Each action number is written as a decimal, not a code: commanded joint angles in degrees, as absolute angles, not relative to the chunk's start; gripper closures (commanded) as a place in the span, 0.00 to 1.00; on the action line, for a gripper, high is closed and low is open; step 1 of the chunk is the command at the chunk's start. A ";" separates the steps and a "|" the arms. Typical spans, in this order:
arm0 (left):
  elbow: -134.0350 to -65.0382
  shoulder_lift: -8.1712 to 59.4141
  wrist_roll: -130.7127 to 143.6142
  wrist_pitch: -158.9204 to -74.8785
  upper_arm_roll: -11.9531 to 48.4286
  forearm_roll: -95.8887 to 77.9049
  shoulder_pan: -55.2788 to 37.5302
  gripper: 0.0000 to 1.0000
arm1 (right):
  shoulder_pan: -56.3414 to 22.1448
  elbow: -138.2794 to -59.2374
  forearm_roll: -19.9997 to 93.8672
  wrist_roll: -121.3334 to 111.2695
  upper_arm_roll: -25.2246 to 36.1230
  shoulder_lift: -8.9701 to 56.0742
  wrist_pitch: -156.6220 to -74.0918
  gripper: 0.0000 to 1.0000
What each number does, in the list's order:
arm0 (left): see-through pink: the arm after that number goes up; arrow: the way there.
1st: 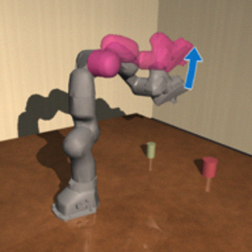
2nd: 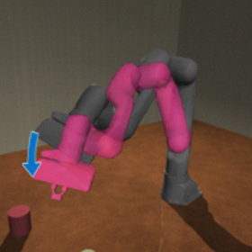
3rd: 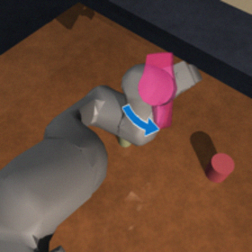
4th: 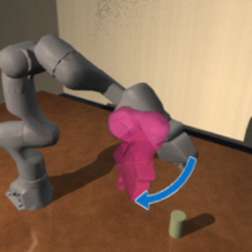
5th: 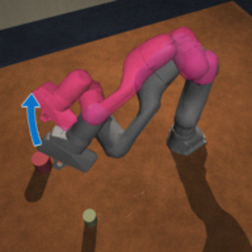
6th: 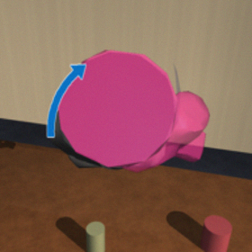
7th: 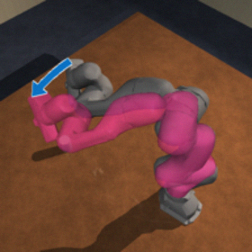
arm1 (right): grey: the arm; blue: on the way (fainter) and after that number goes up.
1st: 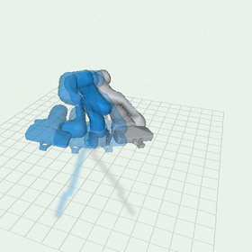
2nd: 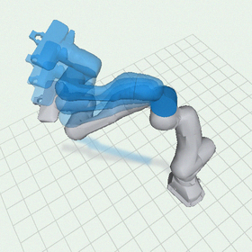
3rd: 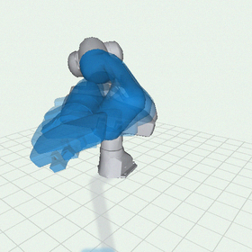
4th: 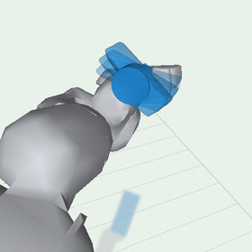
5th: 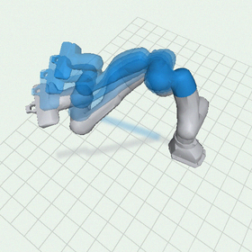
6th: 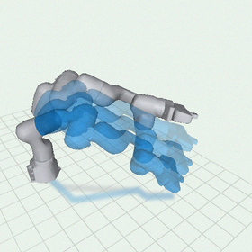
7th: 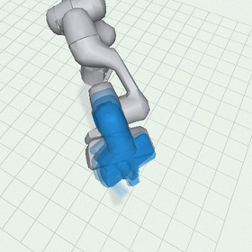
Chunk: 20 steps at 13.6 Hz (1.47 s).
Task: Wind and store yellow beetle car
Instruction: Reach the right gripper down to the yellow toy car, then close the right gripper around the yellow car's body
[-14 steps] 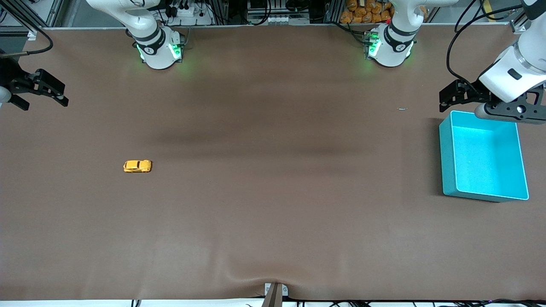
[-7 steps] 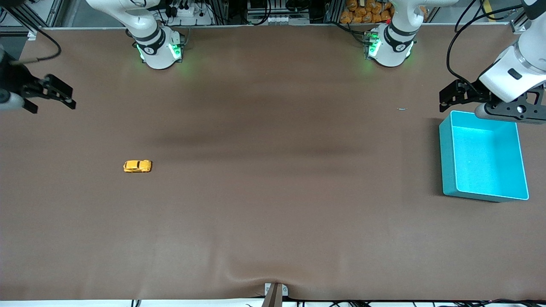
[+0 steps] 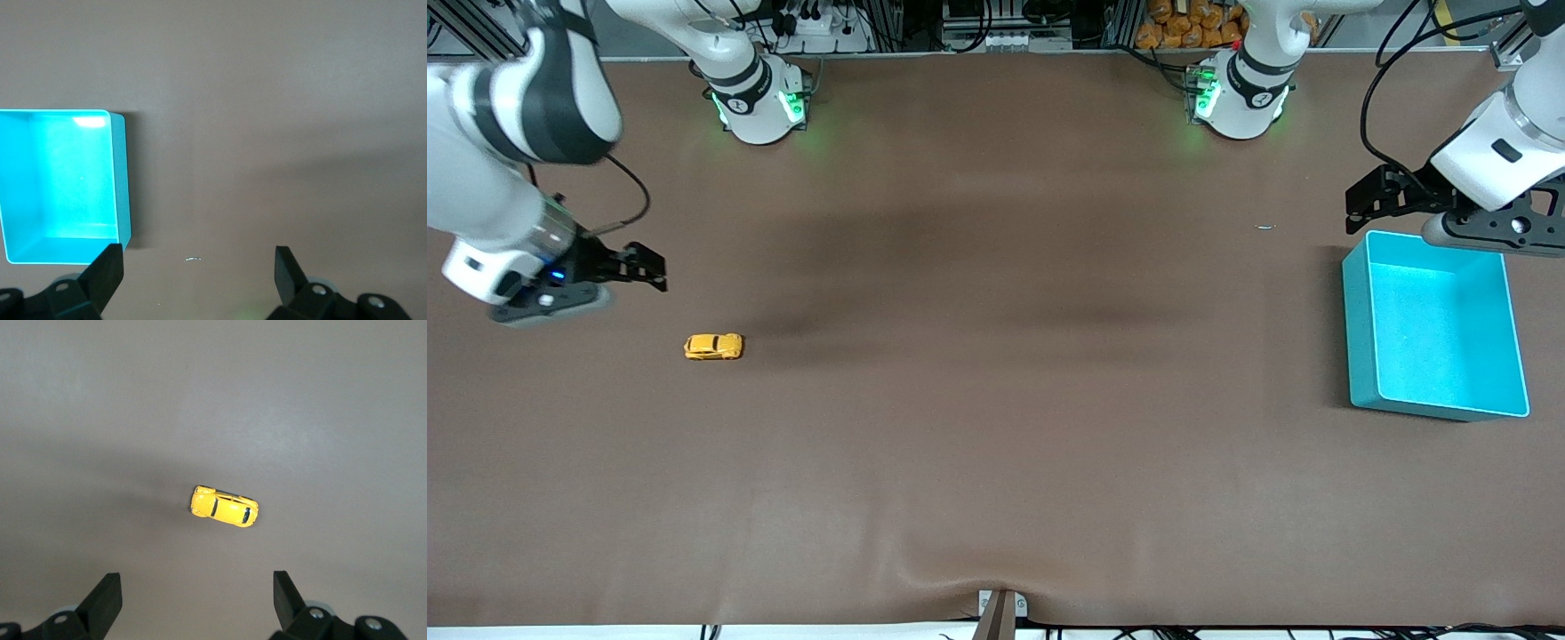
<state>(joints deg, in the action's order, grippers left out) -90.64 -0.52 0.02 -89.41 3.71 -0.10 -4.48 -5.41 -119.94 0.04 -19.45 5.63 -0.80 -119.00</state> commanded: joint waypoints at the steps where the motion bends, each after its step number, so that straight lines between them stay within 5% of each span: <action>1: -88.68 0.35 0.35 -88.77 3.69 -0.35 -4.39 0.00 | -5.71 -123.48 -1.58 -26.09 4.58 1.65 -124.00 0.00; 8: -88.68 0.70 0.35 -88.86 3.78 1.84 -4.48 0.00 | -2.99 -123.40 -5.89 -56.56 4.22 14.40 -135.42 0.00; 20: -88.68 0.88 0.44 -88.77 3.87 1.58 -4.48 0.00 | -0.97 -124.36 -5.63 -80.32 4.13 20.30 -141.24 0.00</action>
